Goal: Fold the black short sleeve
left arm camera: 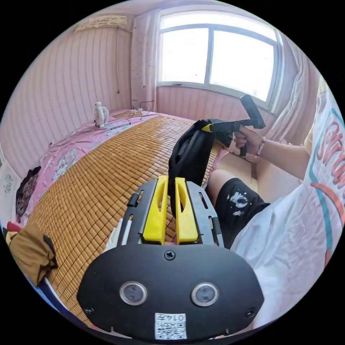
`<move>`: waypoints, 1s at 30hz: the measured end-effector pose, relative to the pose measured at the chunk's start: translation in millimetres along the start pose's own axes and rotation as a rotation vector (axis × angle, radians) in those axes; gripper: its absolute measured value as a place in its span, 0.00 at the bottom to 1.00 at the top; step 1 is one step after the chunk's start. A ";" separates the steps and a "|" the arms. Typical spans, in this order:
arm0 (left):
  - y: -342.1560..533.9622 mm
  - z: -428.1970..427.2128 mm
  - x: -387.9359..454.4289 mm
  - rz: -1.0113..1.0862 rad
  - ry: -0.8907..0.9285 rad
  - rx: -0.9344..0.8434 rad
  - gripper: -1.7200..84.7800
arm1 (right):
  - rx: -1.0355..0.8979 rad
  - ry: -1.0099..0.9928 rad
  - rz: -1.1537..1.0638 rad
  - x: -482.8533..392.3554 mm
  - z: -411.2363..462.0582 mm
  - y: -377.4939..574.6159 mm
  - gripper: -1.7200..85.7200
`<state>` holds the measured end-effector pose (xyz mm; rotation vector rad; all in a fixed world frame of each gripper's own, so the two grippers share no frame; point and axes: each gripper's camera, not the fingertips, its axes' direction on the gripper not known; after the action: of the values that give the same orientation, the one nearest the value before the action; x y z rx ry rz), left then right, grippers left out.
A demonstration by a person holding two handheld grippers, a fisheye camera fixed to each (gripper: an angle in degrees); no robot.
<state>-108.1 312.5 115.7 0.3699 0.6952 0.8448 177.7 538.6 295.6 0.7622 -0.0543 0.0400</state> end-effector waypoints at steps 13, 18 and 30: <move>-251.4 179.7 29.9 -0.212 0.507 0.122 0.08 | -0.054 0.719 0.197 146.7 -246.9 -63.0 0.11; -221.0 193.4 1.5 -0.269 0.490 0.039 0.07 | -0.168 0.845 0.439 232.5 -229.1 -55.6 0.14; 119.3 -8.8 -69.1 -0.500 -0.056 -0.175 0.01 | -0.212 0.511 0.537 62.7 -76.2 200.1 0.08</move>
<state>-212.4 332.6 204.0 0.0529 0.6195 0.4132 231.7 736.9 382.4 0.4899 0.2219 0.7259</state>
